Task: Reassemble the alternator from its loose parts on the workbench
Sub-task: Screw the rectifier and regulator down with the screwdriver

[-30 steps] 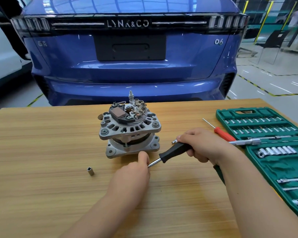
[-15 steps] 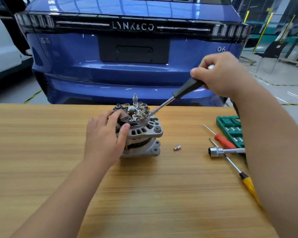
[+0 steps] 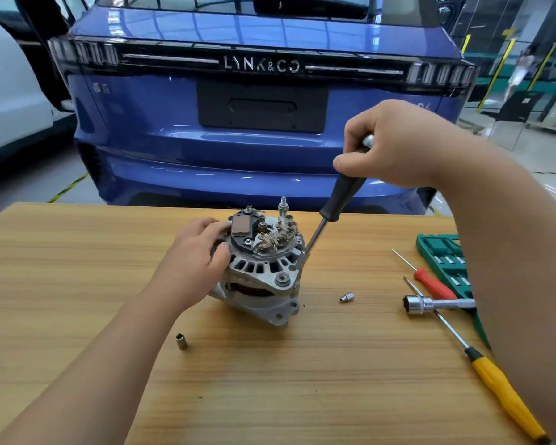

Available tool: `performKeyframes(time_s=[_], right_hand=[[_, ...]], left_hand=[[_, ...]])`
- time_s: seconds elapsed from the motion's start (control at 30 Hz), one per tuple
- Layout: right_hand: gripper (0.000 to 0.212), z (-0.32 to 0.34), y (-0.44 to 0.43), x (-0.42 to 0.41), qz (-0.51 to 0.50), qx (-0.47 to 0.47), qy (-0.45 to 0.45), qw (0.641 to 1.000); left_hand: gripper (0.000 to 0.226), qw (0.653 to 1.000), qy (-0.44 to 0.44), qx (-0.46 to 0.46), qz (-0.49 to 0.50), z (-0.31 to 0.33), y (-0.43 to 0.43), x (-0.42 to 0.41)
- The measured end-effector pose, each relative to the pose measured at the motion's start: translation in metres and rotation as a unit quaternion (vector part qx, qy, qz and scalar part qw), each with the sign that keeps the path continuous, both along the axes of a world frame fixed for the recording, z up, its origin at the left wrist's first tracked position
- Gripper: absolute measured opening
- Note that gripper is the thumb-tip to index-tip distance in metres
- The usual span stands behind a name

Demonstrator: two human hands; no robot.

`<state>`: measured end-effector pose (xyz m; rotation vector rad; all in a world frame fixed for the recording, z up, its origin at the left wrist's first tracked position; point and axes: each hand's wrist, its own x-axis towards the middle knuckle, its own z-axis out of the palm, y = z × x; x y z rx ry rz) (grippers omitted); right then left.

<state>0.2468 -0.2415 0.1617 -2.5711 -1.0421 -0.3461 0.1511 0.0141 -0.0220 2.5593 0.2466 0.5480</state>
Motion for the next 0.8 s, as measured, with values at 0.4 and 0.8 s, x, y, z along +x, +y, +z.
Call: performKeyframes(time_s=[0.4,0.8], right_hand=[[0.023,0.011,0.036,-0.018,0.057,-0.112,-0.058,0.99],[0.043,0.002,0.067,-0.031,-0.007,-0.156,-0.221,0.963]], left_hand=[[0.043,0.998,-0.021,-0.06,0.008,0.016,-0.002,0.004],[0.015,0.97,-0.184,-0.128,-0.088,0.028,-0.093,0.007]])
